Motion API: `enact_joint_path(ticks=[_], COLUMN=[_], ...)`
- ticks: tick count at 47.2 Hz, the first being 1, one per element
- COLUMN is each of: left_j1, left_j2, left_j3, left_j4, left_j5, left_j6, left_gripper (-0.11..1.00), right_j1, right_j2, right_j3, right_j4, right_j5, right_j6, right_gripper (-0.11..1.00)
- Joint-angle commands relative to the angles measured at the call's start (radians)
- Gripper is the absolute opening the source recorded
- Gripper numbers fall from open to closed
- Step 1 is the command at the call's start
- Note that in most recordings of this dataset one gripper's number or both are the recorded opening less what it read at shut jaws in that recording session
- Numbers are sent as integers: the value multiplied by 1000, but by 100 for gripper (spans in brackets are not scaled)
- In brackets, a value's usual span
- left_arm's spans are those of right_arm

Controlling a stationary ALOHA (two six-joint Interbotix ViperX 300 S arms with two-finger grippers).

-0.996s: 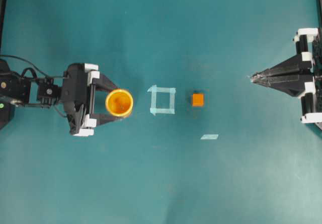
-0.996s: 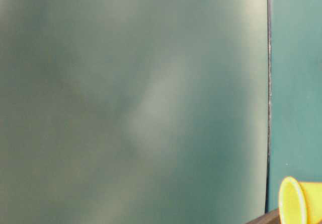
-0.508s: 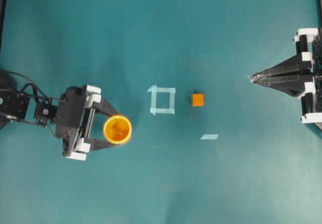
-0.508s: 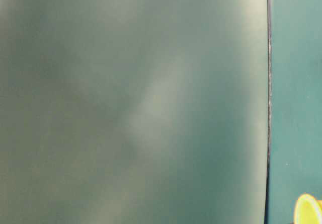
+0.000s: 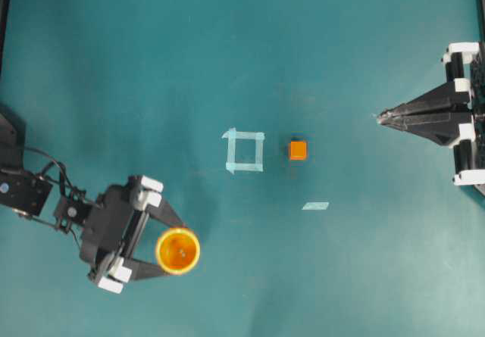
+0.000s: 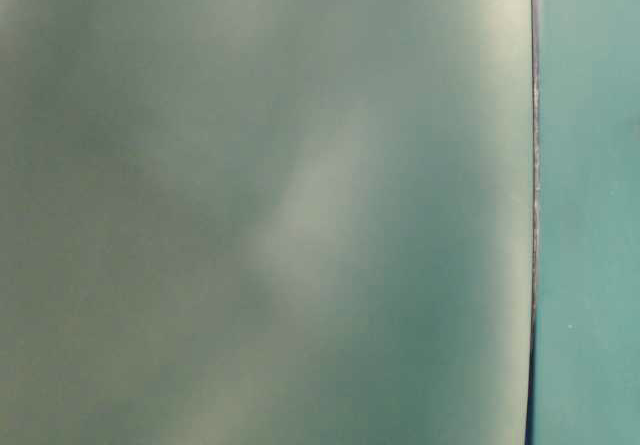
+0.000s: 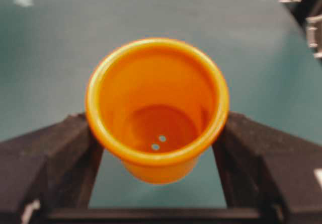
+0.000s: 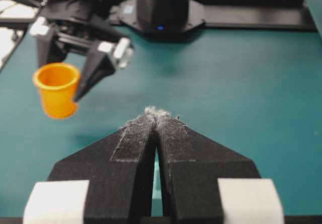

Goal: Move the cup forward with left arm.

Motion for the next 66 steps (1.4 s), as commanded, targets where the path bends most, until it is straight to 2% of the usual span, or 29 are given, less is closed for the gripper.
enact_joint_path(ticks=[1, 9, 18, 24, 66], left_j1=[-26, -77, -118, -138, -147], left_j2=[-2, 15, 20, 25, 25], left_j3=[-38, -67, -75, -77, -75], left_j4=[-5, -8, -41, -43, -43], left_j5=[18, 43, 49, 49, 52], left_j6=[2, 2, 2, 2, 5], left_gripper=[66, 66, 66, 66, 66], right_j1=[-3, -3, -2, -2, -3], right_j2=[2, 2, 3, 2, 2], right_j3=[-32, -32, -32, -32, -32], right_j4=[-2, -2, -2, -3, -2], right_j5=[-3, -3, 8, 20, 21], right_j6=[0, 0, 0, 0, 3], right_gripper=[0, 0, 0, 0, 0])
